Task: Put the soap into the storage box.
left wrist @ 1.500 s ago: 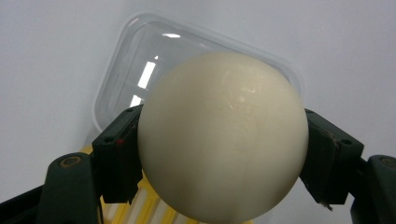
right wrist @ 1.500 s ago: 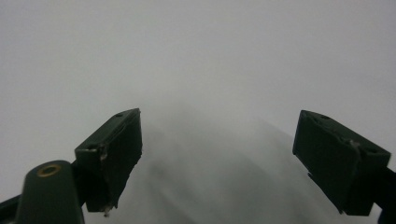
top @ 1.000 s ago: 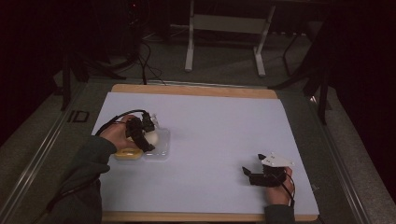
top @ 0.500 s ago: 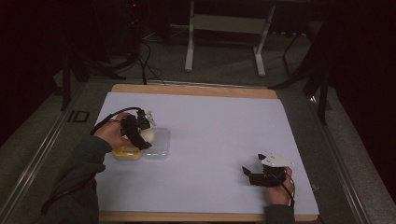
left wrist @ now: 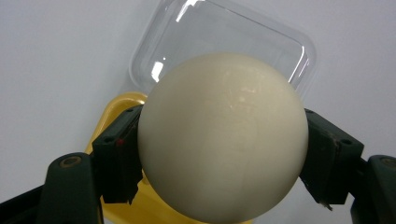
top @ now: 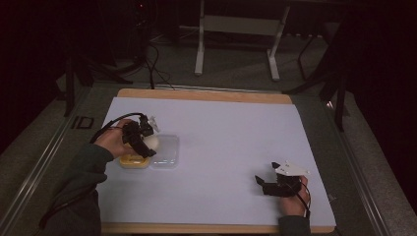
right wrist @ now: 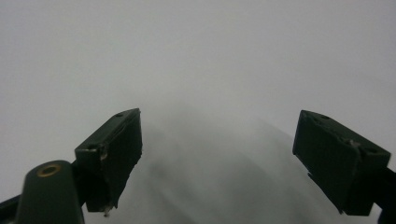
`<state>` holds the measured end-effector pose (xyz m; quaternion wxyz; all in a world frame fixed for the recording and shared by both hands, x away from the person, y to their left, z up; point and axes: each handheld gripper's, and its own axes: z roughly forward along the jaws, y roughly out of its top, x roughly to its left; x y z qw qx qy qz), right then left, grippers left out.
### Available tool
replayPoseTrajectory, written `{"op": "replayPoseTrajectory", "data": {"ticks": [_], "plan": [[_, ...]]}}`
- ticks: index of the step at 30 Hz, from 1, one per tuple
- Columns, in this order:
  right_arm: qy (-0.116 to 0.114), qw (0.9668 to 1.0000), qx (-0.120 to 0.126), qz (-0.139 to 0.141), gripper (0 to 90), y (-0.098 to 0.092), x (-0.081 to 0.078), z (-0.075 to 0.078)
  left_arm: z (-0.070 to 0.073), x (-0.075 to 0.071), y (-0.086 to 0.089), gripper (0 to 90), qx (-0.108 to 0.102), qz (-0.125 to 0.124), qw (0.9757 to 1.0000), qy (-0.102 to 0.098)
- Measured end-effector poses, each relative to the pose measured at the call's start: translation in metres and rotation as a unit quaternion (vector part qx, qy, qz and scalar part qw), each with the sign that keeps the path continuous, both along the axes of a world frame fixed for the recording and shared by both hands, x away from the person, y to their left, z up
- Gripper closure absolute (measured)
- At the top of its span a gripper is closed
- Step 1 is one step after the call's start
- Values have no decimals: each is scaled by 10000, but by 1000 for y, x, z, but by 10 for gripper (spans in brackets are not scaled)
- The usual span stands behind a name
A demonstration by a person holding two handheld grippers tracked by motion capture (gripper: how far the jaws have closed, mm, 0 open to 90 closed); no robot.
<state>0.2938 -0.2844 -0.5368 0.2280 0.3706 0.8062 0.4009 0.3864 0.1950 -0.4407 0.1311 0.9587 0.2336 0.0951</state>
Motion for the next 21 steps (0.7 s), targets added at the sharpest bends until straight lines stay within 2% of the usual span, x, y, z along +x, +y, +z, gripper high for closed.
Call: {"op": "replayPoseTrajectory", "data": {"ticks": [16, 21], "plan": [[3, 10000, -18, -1, 155, 0, 0, 0, -8, -3, 20, 256, 0, 205, 9998, 75], [4, 10000, -23, -2, 155, 0, 0, 0, -13, -4, 24, 257, 81, 262, 9996, 94]]}}
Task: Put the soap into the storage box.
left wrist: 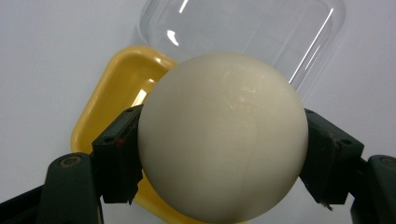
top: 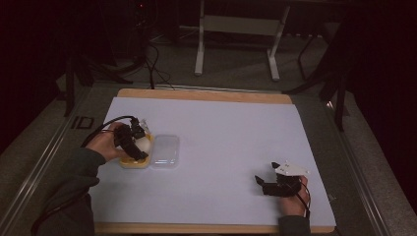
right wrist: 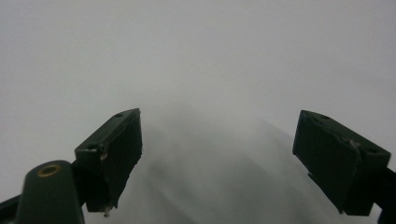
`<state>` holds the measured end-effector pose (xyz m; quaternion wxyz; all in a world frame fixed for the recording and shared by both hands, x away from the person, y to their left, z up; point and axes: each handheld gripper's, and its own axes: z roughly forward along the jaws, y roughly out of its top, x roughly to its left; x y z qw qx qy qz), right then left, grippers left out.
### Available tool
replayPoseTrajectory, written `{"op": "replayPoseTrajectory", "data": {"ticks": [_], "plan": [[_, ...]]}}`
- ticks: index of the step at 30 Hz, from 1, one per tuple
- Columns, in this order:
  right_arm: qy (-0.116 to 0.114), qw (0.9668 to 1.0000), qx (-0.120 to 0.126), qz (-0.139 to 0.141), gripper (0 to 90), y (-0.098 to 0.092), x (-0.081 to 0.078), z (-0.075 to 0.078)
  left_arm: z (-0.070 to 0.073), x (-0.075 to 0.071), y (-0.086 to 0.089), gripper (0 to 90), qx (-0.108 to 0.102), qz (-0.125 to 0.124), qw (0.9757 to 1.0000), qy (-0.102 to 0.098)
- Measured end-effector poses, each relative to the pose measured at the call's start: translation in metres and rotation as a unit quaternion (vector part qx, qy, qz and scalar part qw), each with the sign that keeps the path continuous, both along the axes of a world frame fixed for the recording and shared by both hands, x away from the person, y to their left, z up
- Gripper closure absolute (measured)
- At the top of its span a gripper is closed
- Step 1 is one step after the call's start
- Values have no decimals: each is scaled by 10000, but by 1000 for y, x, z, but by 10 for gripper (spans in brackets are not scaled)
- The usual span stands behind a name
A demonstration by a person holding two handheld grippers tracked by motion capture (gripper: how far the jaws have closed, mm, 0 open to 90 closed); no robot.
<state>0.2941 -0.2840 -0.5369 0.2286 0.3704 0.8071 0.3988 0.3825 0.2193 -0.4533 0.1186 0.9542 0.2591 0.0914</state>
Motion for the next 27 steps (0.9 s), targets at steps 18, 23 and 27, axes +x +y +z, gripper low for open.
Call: {"op": "replayPoseTrajectory", "data": {"ticks": [18, 23, 27], "plan": [[-13, 10000, -6, 6, 155, 0, 0, 0, -17, 1, 16, 256, 43, 303, 9995, 38], [-15, 10000, -8, 7, 155, 0, 0, 0, -22, 3, 16, 256, 65, 338, 9994, 70], [-13, 10000, -5, 6, 155, 0, 0, 0, -24, 5, 16, 256, 77, 359, 9993, 93]]}}
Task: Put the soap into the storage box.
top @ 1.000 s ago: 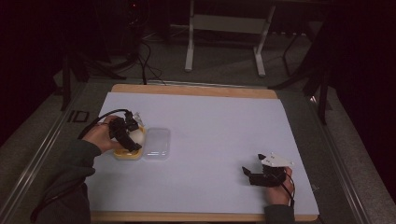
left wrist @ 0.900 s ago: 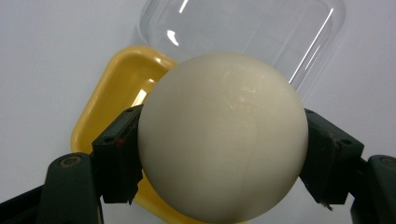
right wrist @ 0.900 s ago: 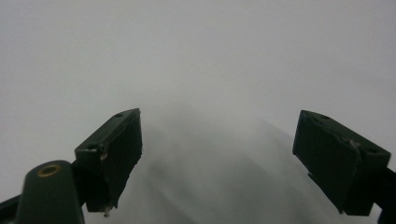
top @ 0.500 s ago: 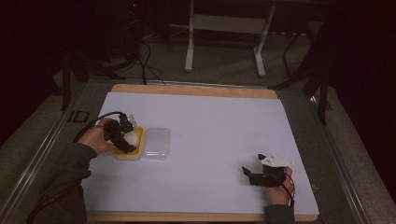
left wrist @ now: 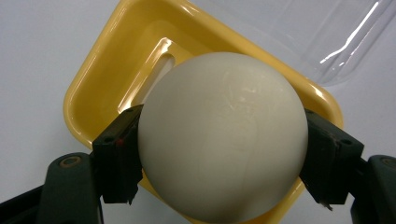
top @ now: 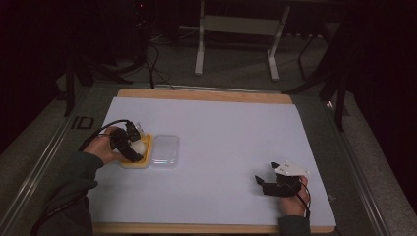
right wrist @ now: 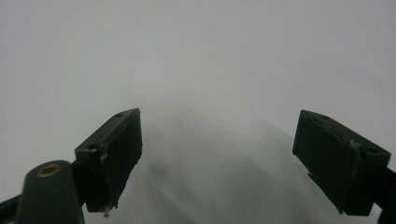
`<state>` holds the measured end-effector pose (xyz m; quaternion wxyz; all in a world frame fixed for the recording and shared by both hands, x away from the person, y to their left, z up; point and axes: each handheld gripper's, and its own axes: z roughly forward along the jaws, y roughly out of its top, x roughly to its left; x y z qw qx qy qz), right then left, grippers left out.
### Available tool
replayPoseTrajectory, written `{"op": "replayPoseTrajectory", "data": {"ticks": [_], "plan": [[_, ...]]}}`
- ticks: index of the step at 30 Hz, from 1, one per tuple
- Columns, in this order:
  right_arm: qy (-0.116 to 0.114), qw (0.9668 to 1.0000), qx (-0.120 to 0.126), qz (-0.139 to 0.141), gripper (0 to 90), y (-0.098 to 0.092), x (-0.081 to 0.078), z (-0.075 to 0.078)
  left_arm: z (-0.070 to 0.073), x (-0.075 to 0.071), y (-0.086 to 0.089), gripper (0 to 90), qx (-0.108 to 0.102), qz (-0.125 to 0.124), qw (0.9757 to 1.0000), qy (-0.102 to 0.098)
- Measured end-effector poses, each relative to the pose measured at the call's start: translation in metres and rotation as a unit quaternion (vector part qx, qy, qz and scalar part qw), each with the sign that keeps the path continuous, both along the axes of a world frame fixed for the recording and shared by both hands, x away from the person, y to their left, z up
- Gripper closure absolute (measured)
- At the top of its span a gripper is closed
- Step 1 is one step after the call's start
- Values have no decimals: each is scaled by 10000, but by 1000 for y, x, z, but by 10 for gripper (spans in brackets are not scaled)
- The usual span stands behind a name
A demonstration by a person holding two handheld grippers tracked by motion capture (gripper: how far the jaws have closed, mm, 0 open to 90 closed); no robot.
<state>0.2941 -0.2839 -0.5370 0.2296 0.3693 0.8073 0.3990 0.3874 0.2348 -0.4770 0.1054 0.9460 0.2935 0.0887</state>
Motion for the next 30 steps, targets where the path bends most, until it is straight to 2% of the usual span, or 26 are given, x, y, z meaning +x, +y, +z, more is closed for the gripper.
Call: {"op": "replayPoseTrajectory", "data": {"ticks": [10, 12, 21, 25, 28, 30], "plan": [[-2, 10000, -1, 2, 155, 0, 0, 0, -7, 5, -3, 256, 92, 29, 9999, 62], [-3, 10000, -3, 2, 155, 0, 0, 0, -10, 6, -4, 256, 208, 17, 9998, 60], [-1, 10000, -9, 3, 155, 0, 0, 0, -14, 10, -3, 255, 86, 92, 9998, 163], [3, 10000, -25, 3, 155, 0, 0, 0, -15, 13, -1, 254, -2, 163, 9995, 289], [6, 10000, -28, 8, 155, 1, 0, 0, -15, 16, 0, 252, -47, 188, 9986, 489], [6, 10000, -27, 9, 155, 1, 0, 0, -17, 17, 0, 247, 34, 160, 9984, 545]]}}
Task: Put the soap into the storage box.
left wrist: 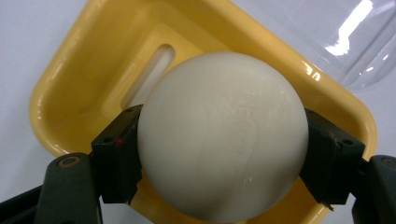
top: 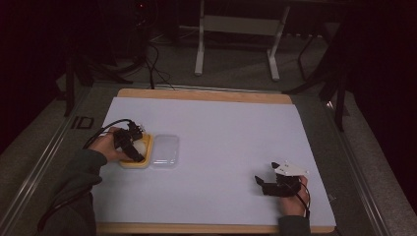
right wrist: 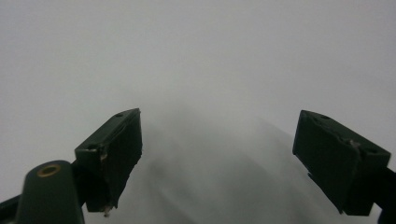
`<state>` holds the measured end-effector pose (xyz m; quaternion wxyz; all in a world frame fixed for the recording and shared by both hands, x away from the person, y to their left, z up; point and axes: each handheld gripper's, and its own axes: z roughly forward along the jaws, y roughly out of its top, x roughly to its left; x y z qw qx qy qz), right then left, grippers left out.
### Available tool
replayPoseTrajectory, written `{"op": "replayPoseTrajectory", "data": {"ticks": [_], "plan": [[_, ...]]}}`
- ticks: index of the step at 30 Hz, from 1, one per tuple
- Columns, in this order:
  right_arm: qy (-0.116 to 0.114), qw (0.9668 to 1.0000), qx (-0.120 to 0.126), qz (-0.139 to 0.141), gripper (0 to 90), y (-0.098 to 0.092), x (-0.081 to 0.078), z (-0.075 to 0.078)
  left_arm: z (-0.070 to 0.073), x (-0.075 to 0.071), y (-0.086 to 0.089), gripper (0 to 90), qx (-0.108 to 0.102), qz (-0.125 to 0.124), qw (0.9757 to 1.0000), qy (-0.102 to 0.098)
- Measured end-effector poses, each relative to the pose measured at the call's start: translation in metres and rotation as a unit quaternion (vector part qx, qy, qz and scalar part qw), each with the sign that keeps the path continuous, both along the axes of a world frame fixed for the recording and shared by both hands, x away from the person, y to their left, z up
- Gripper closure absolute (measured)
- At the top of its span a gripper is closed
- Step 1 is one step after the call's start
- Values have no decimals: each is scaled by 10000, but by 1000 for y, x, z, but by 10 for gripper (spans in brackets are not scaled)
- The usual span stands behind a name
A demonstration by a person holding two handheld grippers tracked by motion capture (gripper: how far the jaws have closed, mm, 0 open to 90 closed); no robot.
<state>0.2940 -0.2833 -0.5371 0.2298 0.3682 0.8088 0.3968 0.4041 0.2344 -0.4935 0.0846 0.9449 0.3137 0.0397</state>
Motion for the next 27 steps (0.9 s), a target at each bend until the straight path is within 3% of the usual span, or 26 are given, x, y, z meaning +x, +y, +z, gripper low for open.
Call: {"op": "replayPoseTrajectory", "data": {"ticks": [3, 11, 14, 24, 27], "plan": [[1, 10000, 1, 2, 155, 0, 0, 0, -4, 1, -1, 178, 32, 30, 10000, 66], [4, 10000, -9, 6, 155, 0, 0, 0, -4, 1, 0, 126, -54, 72, 10000, -12], [7, 10000, -23, 10, 155, 0, 0, 0, 1, 0, 3, 97, -177, 90, 9996, -183], [13, 10000, -36, 17, 155, 0, 0, 0, 18, -8, 7, 105, -385, 15, 9984, -415], [15, 10000, -37, 18, 155, 1, 0, 0, 21, -11, 6, 149, -321, -52, 9984, -473]]}}
